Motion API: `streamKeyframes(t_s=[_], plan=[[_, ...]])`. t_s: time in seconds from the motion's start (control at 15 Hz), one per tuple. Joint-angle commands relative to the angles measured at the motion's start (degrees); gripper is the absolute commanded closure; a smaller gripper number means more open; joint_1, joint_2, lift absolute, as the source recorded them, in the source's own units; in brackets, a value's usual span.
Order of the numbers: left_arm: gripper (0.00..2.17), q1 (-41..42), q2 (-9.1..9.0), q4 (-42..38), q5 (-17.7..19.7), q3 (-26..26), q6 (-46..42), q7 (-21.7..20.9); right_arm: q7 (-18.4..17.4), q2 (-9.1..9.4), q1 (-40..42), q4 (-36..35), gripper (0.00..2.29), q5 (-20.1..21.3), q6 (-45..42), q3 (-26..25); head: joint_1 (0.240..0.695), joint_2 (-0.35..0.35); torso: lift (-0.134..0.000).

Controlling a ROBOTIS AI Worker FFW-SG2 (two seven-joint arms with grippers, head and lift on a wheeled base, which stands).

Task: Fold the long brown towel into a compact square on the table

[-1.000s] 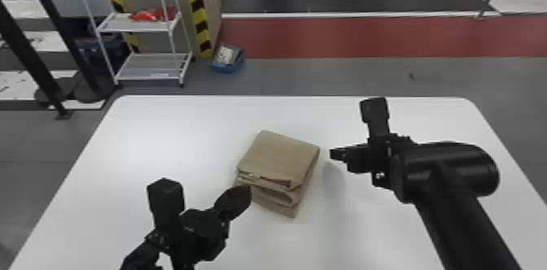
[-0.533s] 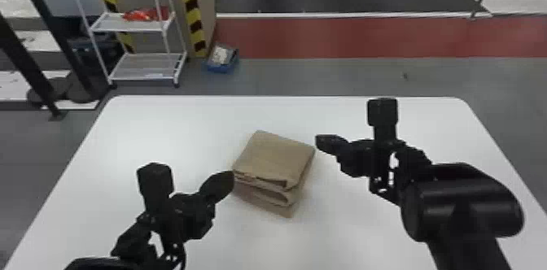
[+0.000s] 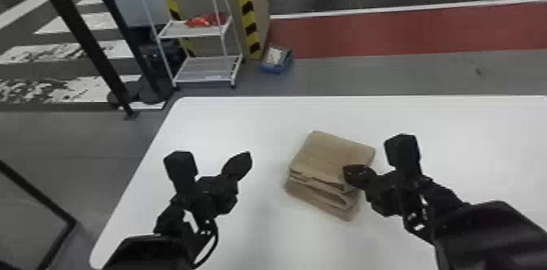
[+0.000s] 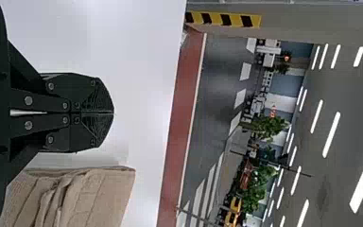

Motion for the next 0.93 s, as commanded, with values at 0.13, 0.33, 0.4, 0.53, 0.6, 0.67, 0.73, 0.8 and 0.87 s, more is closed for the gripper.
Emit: streamKeyframes(t_s=[0.13, 0.33, 0.4, 0.53, 0.6, 0.67, 0.73, 0.8, 0.87], plan=[[1.95, -1.22, 0.19, 1.76, -0.18, -0.15, -0.42, -0.22, 0.37, 0.05, 2.51, -0.72, 2.25, 1.30, -1.15, 1.88, 0.695, 0.248, -0.057], [1.95, -2.19, 0.19, 2.82, -0.18, -0.50, -0.42, -0.39, 0.37, 0.05, 5.85, -5.99, 2.25, 1.91, -3.96, 1.97, 0.695, 0.259, -0.057], [1.95, -2.19, 0.19, 2.82, -0.18, -0.76, -0.59, -0.39, 0.37, 0.05, 6.91, -7.57, 2.25, 2.35, -4.84, 1.71, 0.695, 0.263, -0.057], [1.95, -2.28, 0.19, 2.82, -0.18, -0.76, -0.42, -0.31, 0.90, 0.05, 9.72, -11.62, 2.25, 2.00, -7.65, 0.74, 0.695, 0.263, -0.057], [1.95, -2.28, 0.19, 2.99, -0.18, -0.68, -0.42, -0.22, 1.33, 0.05, 11.30, -14.25, 2.25, 0.86, -6.77, 0.39, 0.695, 0.262, -0.057], [1.95, -2.63, 0.19, 3.43, -0.18, -0.41, -0.59, -0.13, 1.95, 0.05, 13.50, -17.42, 2.25, 0.07, -5.72, 0.21, 0.695, 0.262, -0.057], [1.95, -2.98, 0.19, 3.96, -0.09, -0.15, -0.95, -0.13, 2.83, 0.05, 15.61, -19.88, 2.25, -0.46, -5.37, 0.21, 0.695, 0.263, -0.057], [1.95, -3.16, 0.19, 4.22, -0.09, 0.29, -0.95, -0.13, 3.44, 0.05, 17.01, -21.20, 2.25, -0.72, -4.14, 0.30, 0.695, 0.271, -0.057], [1.95, -3.42, 0.19, 4.40, 0.00, 0.64, -0.95, -0.13, 4.50, 0.05, 18.24, -21.46, 2.25, -0.72, -3.79, 0.56, 0.695, 0.277, -0.057]])
